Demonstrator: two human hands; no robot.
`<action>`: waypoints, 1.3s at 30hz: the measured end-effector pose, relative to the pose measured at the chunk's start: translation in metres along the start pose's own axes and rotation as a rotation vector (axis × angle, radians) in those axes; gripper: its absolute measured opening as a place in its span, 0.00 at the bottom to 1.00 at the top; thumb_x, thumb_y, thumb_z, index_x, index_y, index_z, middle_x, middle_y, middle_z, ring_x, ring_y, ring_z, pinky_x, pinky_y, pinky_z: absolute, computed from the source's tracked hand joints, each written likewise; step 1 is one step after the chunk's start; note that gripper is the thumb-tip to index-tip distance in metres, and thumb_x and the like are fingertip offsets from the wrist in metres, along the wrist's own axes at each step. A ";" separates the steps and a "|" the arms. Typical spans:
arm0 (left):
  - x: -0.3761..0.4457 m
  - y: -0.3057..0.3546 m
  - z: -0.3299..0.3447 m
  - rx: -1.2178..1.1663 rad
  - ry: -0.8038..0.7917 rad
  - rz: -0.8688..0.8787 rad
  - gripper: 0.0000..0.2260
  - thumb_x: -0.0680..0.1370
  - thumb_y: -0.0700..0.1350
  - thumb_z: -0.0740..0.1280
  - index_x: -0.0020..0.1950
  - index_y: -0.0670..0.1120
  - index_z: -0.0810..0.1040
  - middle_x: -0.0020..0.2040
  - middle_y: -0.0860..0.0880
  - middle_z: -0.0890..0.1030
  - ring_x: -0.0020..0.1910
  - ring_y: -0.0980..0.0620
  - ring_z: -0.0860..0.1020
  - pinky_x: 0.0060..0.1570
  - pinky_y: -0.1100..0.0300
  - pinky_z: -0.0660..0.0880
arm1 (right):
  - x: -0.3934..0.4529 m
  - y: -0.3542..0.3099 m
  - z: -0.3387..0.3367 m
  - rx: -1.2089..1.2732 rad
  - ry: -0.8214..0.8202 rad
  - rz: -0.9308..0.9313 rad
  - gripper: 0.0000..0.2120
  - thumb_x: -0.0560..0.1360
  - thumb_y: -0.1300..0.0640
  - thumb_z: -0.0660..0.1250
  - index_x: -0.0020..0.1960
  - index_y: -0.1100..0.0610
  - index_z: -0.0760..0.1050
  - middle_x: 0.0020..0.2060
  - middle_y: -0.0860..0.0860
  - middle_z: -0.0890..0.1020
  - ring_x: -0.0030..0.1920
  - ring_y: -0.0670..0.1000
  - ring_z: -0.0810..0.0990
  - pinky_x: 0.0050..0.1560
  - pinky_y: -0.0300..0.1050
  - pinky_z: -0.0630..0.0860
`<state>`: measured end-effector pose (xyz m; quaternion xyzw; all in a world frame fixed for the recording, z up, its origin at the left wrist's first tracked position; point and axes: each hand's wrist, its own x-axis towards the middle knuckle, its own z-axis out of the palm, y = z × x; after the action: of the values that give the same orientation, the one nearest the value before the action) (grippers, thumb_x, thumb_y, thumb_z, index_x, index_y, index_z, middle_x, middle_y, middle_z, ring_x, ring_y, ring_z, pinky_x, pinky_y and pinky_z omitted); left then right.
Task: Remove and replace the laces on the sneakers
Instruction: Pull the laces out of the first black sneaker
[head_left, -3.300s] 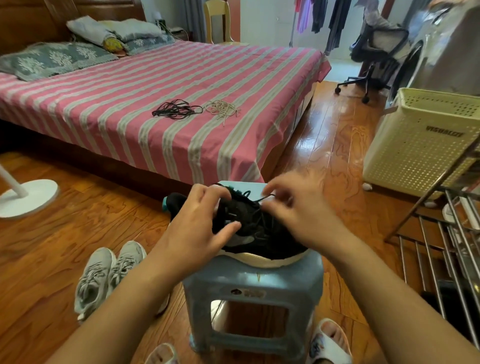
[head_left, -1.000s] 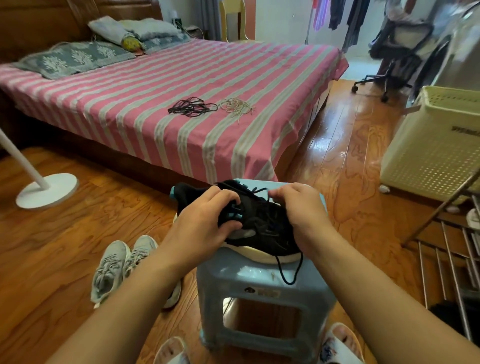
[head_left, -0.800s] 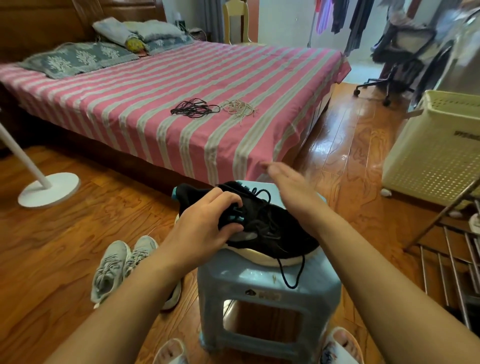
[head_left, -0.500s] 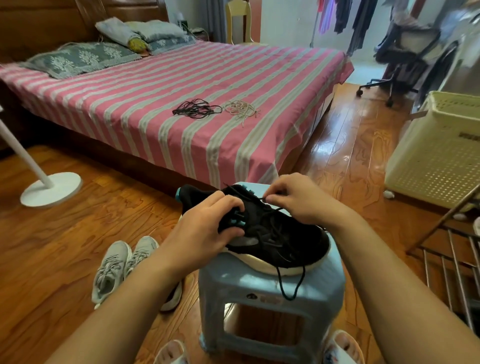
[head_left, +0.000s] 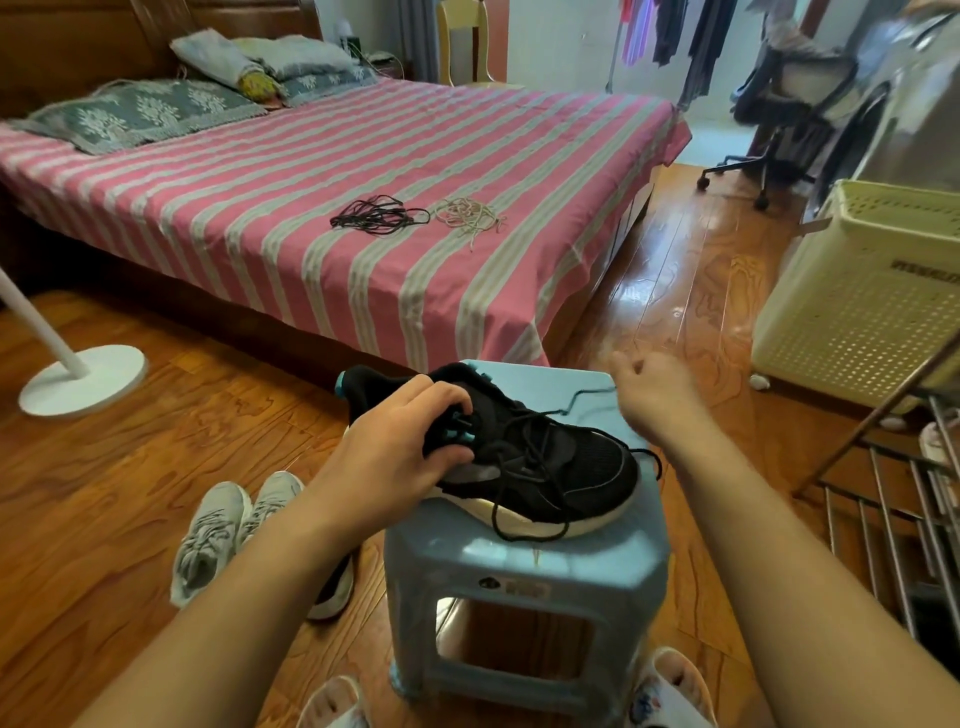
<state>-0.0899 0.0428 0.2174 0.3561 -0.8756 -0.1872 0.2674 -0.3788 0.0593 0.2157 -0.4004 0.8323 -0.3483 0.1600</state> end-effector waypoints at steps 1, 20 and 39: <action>0.000 0.000 0.000 0.001 0.007 -0.003 0.17 0.76 0.48 0.75 0.60 0.59 0.73 0.54 0.64 0.72 0.55 0.63 0.74 0.50 0.62 0.74 | -0.015 -0.010 0.001 -0.074 0.049 -0.149 0.17 0.80 0.45 0.60 0.46 0.57 0.77 0.44 0.55 0.76 0.45 0.55 0.74 0.46 0.48 0.68; 0.001 -0.005 -0.009 0.068 0.031 -0.013 0.18 0.76 0.44 0.76 0.63 0.53 0.76 0.55 0.57 0.74 0.56 0.55 0.73 0.55 0.52 0.75 | -0.165 0.010 -0.009 -0.937 -1.347 -0.718 0.08 0.80 0.58 0.64 0.55 0.55 0.80 0.51 0.55 0.83 0.54 0.57 0.82 0.54 0.55 0.79; -0.010 -0.005 0.001 0.083 0.110 -0.055 0.20 0.75 0.45 0.75 0.63 0.61 0.76 0.60 0.63 0.76 0.63 0.57 0.73 0.61 0.49 0.60 | -0.143 -0.039 0.040 -0.567 0.108 -0.856 0.16 0.65 0.51 0.81 0.37 0.54 0.74 0.31 0.51 0.75 0.28 0.55 0.77 0.30 0.45 0.60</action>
<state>-0.0821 0.0466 0.2111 0.4004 -0.8566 -0.1380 0.2946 -0.2451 0.1352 0.2130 -0.7142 0.6627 -0.1635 -0.1550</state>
